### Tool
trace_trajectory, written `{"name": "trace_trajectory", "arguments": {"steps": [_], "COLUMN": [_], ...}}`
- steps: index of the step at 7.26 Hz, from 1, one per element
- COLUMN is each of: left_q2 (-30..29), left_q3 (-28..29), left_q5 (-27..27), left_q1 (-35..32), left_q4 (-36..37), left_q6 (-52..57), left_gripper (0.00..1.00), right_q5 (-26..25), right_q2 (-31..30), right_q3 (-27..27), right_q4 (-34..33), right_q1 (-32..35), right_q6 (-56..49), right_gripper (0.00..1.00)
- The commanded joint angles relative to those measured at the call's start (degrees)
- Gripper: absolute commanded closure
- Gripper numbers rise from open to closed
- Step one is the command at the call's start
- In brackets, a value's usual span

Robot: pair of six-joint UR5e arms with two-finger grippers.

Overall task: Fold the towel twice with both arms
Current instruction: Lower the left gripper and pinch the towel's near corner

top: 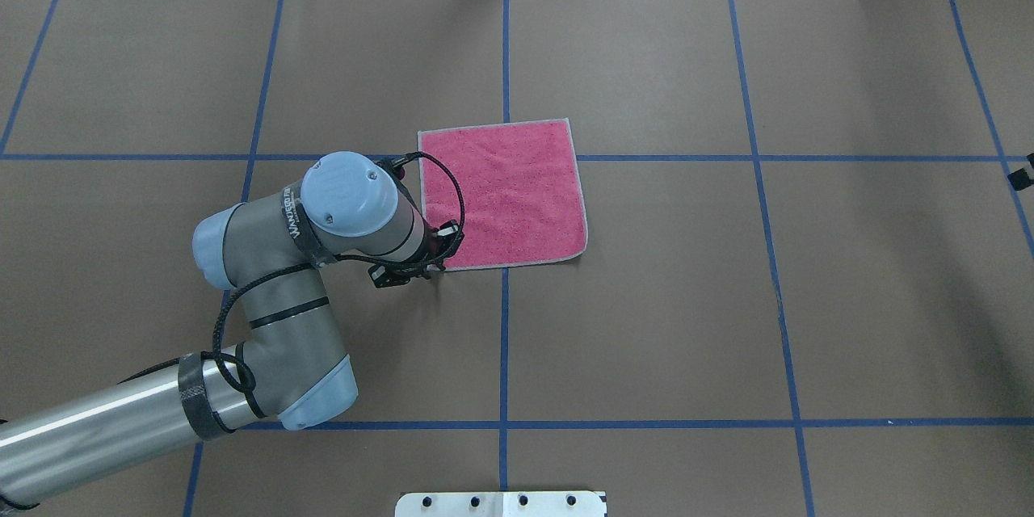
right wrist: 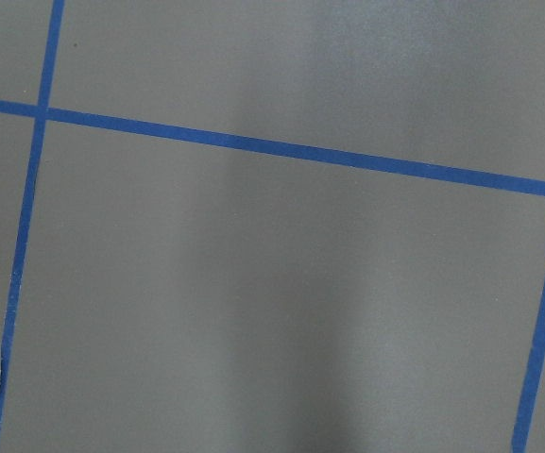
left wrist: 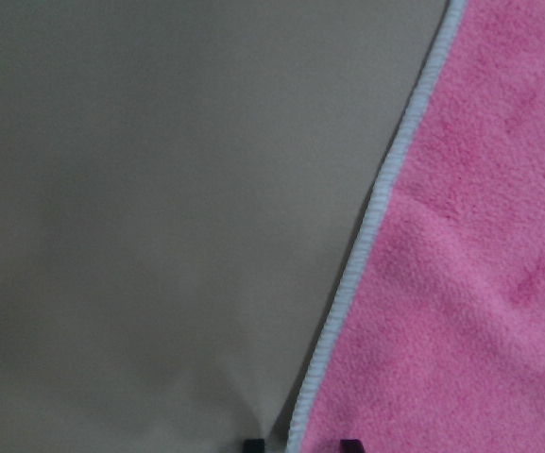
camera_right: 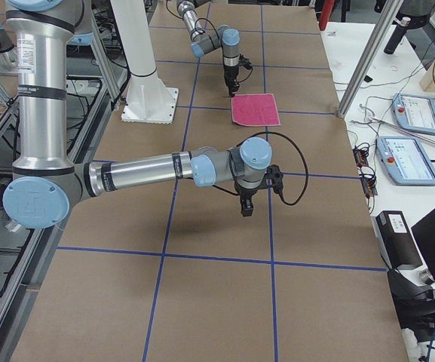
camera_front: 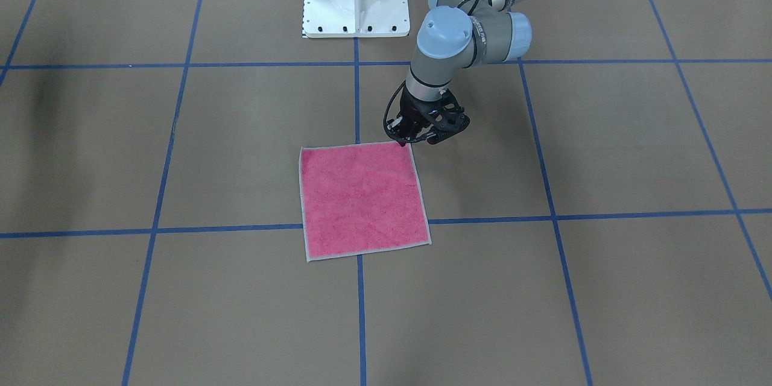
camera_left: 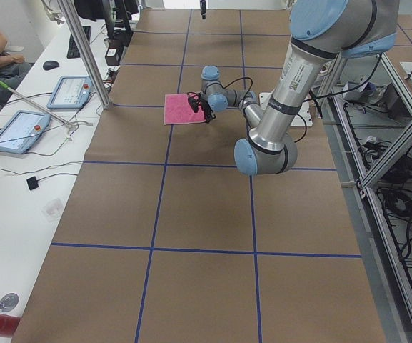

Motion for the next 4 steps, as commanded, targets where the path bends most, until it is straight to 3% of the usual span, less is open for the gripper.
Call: {"name": "trace_trajectory", "arguments": {"steps": [1, 4], "left_q2": [-0.36, -0.44], "left_q3": [-0.92, -1.19], "left_q5": [-1.16, -1.25], "left_q1": [0.01, 0.01], "left_q4": [2.53, 2.54], "left_q6": [-0.03, -0.03], "left_gripper": [1.00, 1.00], "right_q5": [-0.03, -0.12], "right_q2": [0.88, 4.65], "right_q3": [0.00, -1.05], "right_q4": [0.00, 0.00], "right_q1": [-0.37, -2.30], "right_q6": [1.14, 6.75], "right_gripper": [0.01, 0.01]}}
